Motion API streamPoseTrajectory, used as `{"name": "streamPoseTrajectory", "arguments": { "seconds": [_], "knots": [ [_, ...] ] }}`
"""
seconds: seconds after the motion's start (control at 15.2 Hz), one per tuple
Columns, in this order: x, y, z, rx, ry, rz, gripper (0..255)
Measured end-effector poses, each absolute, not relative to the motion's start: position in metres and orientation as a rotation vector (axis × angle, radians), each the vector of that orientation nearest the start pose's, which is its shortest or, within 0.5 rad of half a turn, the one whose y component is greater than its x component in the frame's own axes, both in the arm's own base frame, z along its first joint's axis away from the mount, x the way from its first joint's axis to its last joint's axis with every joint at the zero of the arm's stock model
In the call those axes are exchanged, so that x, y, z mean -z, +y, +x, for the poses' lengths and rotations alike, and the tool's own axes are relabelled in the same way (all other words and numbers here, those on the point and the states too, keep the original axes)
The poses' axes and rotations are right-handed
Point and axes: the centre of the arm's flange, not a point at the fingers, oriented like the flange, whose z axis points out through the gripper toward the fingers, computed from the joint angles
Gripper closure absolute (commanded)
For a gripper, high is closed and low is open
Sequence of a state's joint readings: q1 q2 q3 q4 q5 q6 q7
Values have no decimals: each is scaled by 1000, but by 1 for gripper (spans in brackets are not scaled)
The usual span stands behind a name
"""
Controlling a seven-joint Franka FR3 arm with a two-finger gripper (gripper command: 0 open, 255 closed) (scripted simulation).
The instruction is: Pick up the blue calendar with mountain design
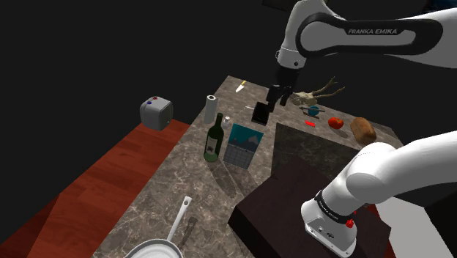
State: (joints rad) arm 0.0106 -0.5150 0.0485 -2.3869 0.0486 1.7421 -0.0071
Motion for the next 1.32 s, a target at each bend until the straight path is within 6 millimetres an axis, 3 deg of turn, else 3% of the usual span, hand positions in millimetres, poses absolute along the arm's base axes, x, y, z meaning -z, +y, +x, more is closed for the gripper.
{"name": "streamPoseTrajectory", "arguments": {
  "seconds": [1.12,1.32],
  "knots": [
    [-344,43,552,-293,-353,-3160,0],
    [-320,44,567,-303,-381,-3163,0]
  ]
}}
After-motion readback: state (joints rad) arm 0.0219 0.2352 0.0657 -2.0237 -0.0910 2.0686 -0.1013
